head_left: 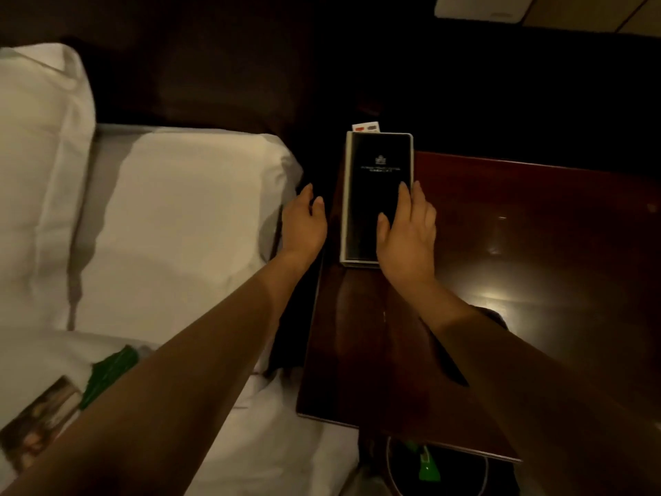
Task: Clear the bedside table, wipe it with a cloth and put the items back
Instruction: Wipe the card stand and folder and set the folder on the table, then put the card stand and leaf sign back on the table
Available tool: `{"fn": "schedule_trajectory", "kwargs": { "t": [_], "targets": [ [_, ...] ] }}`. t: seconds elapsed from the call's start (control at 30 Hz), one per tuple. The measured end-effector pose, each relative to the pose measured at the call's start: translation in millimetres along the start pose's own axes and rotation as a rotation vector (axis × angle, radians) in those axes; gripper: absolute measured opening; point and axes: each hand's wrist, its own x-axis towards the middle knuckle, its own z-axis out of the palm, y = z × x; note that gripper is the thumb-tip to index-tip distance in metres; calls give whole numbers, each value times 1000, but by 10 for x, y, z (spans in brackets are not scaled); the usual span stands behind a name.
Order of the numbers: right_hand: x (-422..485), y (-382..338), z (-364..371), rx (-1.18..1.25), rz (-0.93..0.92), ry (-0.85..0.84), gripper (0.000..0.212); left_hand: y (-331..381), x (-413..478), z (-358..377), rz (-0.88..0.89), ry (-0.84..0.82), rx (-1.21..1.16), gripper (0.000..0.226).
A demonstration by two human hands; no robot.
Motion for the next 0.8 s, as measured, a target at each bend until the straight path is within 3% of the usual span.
{"fn": "schedule_trajectory", "kwargs": {
  "t": [0.17,0.33,0.63,0.8],
  "targets": [
    [-157,-504,200,-216,-246,-139,53,-302,-217,-513,67,104,69,40],
    [-482,-985,491,-296,-413,-349,53,-824,-472,-1034,32,84,204,40],
    [-1082,-1968,995,-233,-489,-600,49,-1873,-1233,-2199,-89,253,364,39],
    [-1514,-2475,1307,-148,-484,-777,48,-2377,-1700,-2701,-306,416,315,37]
  ]
}}
